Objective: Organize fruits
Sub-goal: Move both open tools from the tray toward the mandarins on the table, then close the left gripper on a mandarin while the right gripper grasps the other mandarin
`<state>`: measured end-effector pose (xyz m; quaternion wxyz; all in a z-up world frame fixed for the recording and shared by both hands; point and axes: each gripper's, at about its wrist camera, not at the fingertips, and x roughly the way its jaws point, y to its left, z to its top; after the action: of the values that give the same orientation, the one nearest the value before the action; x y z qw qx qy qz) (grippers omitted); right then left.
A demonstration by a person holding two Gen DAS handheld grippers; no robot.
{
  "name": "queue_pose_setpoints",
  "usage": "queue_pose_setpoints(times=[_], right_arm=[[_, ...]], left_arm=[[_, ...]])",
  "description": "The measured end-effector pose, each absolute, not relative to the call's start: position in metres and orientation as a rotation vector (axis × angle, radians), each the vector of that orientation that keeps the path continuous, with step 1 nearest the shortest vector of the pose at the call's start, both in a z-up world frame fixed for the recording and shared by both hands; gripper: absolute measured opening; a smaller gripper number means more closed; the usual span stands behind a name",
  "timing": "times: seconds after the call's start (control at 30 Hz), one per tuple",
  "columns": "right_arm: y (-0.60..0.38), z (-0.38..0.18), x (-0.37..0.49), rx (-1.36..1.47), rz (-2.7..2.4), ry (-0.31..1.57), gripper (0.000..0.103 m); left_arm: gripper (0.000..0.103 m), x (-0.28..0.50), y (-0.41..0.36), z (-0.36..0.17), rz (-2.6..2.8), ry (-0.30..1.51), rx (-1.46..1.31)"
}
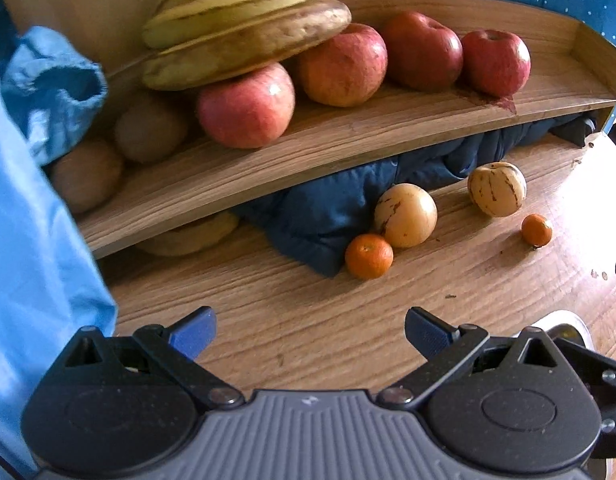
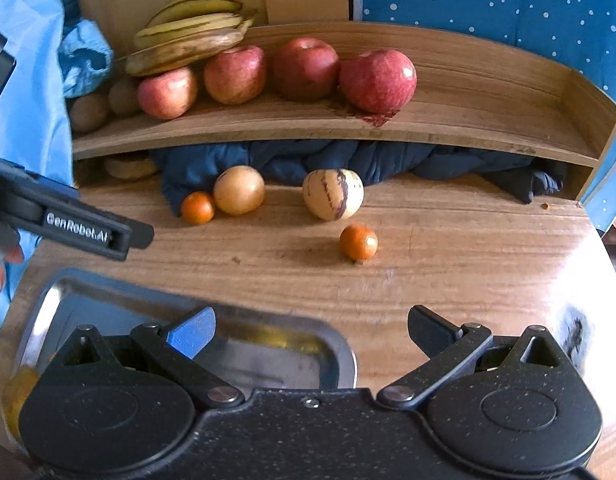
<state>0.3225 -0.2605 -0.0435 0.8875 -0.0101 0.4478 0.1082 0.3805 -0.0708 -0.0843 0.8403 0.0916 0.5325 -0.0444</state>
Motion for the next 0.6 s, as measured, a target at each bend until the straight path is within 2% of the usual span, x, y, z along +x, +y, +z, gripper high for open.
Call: queue_pose_setpoints(times=[0.3,0.53,0.6], right_arm=[[-0.257,-0.052,0.354,-0.028,0.207,0.940,0.102],[-0.256,-0.062,0.375,-0.036,0.198,0.948,0.094],[-0.257,-0.064,0.381,-0.027,0.194,0.948,0.090]], left_arm=[[0.102,0.402,-0.074,-0.097,-0.138,1.126,0.142],[0.101,0.412,-0.076,-0.103,-0.194,1.126,0.091],[0.098,0.414,-0.077,-0.105,-0.209,1.128,0.082]])
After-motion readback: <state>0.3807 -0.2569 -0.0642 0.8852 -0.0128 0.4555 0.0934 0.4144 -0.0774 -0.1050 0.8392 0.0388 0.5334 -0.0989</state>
